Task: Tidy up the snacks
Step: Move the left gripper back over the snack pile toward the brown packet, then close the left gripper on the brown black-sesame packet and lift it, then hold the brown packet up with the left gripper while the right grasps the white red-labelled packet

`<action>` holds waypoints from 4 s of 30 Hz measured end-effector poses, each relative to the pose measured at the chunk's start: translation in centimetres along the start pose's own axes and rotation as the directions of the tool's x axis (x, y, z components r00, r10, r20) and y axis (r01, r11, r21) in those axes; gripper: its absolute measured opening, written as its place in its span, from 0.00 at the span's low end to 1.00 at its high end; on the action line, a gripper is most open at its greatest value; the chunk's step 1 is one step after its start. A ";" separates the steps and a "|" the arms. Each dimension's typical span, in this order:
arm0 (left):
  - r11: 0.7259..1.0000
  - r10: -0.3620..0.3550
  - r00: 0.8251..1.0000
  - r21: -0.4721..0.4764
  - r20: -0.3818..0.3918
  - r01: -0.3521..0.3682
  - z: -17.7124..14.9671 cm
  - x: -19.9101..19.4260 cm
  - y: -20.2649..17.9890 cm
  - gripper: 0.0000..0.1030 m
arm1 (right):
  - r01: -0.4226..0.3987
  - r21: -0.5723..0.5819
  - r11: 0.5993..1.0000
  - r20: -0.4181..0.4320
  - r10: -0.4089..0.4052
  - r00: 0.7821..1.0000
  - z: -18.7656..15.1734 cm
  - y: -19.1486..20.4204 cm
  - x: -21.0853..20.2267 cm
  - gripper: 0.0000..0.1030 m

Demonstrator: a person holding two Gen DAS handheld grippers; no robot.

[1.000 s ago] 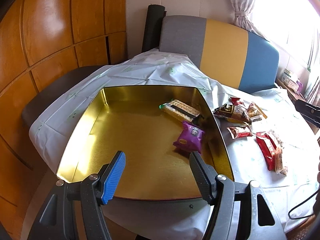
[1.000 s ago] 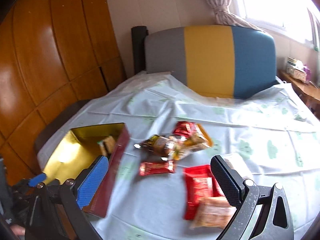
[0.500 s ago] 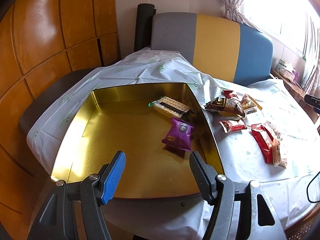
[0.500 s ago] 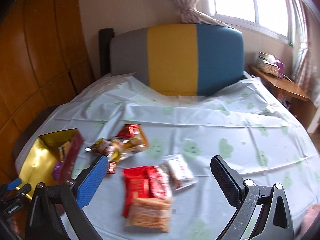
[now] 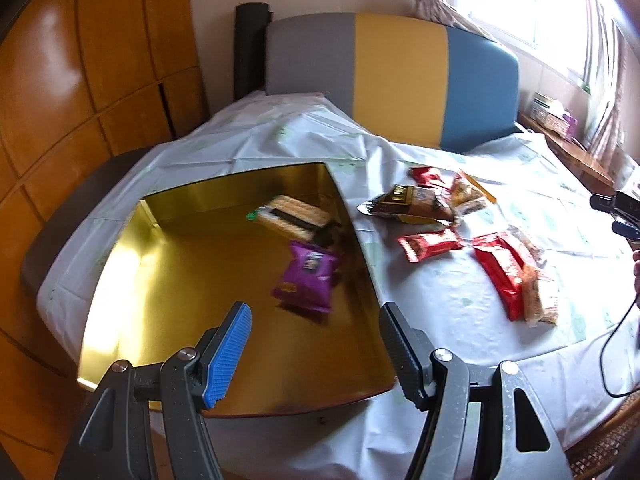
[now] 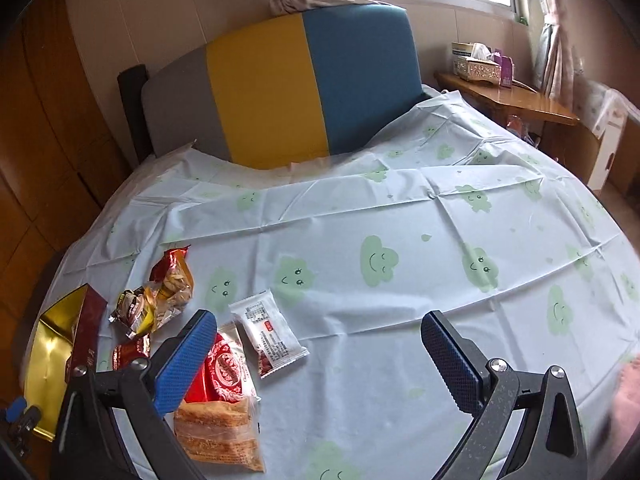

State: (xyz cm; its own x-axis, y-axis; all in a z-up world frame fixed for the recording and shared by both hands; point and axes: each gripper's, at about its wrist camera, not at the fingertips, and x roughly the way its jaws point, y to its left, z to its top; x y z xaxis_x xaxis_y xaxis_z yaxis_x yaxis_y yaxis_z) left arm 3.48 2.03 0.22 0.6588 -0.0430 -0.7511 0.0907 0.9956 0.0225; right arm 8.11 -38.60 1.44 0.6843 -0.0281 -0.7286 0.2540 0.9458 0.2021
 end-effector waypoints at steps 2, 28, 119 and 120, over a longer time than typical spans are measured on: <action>0.999 -0.032 0.999 0.015 -0.015 0.032 0.4 0.5 -0.8 0.65 | -0.012 0.004 1.000 -0.012 0.012 1.000 -0.1 0.1 0.1 1.00; 0.892 -0.412 0.855 -0.333 -0.316 0.307 12.6 14.2 -7.6 0.59 | -0.106 0.031 0.994 -0.018 0.106 0.994 0.2 0.5 -0.6 1.00; 0.921 -0.346 0.923 0.127 -0.167 0.369 -2.9 8.4 -12.9 0.50 | -0.107 -0.165 0.980 -0.371 0.039 0.928 -1.6 5.6 11.7 0.46; 0.920 -0.349 0.922 0.126 -0.169 0.371 -2.9 8.5 -12.8 0.50 | -0.091 -0.181 0.979 -0.359 0.020 0.933 -1.4 5.8 12.1 0.50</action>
State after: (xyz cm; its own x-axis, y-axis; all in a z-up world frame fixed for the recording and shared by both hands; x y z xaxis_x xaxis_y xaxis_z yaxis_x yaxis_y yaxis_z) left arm 5.74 -10.85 -8.32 0.4497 -0.3728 -0.8117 0.4219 0.8896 -0.1748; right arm 16.87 -33.03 -7.10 0.3979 0.1094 -0.9109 0.0626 0.9873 0.1459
